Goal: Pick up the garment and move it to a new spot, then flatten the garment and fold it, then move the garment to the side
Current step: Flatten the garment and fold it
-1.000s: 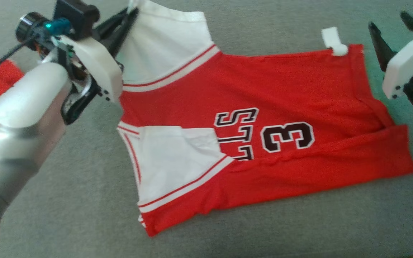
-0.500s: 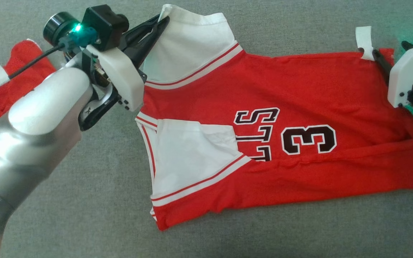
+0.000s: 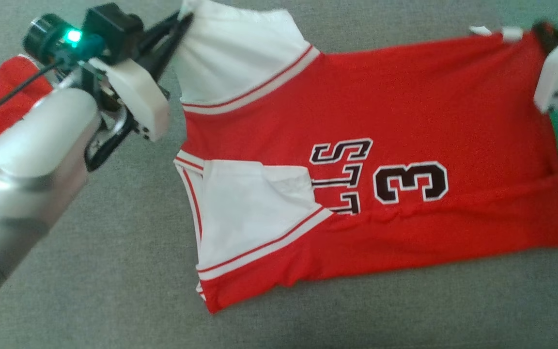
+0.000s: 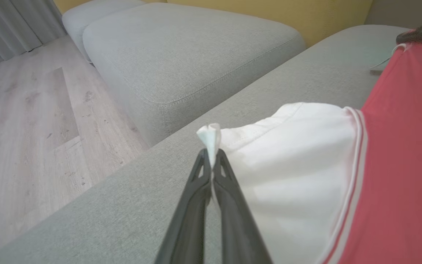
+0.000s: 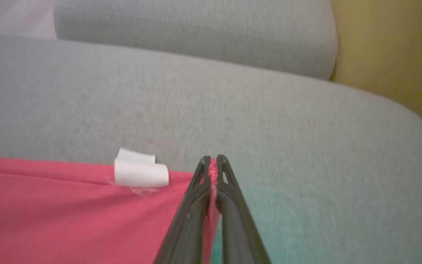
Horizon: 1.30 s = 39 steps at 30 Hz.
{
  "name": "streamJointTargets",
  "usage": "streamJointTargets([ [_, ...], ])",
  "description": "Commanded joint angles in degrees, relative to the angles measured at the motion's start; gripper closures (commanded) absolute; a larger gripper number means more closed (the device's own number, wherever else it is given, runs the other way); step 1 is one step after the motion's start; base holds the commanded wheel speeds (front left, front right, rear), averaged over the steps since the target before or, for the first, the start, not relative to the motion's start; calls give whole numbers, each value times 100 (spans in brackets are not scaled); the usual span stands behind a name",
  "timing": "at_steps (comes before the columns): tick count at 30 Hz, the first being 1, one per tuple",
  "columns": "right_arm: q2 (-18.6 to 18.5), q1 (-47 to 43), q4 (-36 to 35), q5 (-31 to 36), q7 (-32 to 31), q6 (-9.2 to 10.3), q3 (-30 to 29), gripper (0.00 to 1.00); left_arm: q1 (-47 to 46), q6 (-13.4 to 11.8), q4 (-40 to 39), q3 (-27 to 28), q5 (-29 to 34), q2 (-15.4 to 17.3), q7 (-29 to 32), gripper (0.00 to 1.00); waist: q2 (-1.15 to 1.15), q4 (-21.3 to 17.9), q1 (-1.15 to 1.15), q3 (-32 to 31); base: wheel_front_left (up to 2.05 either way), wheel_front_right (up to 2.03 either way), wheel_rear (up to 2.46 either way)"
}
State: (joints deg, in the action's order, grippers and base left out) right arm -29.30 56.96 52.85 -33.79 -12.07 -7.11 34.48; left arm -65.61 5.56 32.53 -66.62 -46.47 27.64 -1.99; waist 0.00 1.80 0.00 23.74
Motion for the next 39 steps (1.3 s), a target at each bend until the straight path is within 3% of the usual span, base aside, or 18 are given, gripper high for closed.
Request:
streamJointTargets([
  [1, -24, 266, -98, -34, 242, -37, -26, 100, -513, -52, 80, 311, 73, 209, -120, 100, 0, -38, 0, 58, 0, 0, 0],
  [14, 174, 1145, 171, 139, 1408, -37, 130, 100, -1611, 112, 1262, 79, 685, -154, -736, 100, 0, -187, 0, 334, 0, 0, 0],
  [23, 96, 957, 269, 62, 2103, -37, 550, 100, -1523, 186, 1592, -223, 658, -384, -1167, 100, 0, -115, 0, 158, 0, 0, 0],
  [30, -182, 288, 38, -566, 2075, -37, 896, 100, -970, 191, 631, -601, 458, 77, -1089, 100, 0, -28, 0, -337, 0, 0, 0],
  [39, -846, -533, -666, -1504, 1263, -37, 1604, 100, 83, 191, -1393, -671, 494, 1006, 78, 100, 0, 35, 0, -912, 0, 0, 0],
])
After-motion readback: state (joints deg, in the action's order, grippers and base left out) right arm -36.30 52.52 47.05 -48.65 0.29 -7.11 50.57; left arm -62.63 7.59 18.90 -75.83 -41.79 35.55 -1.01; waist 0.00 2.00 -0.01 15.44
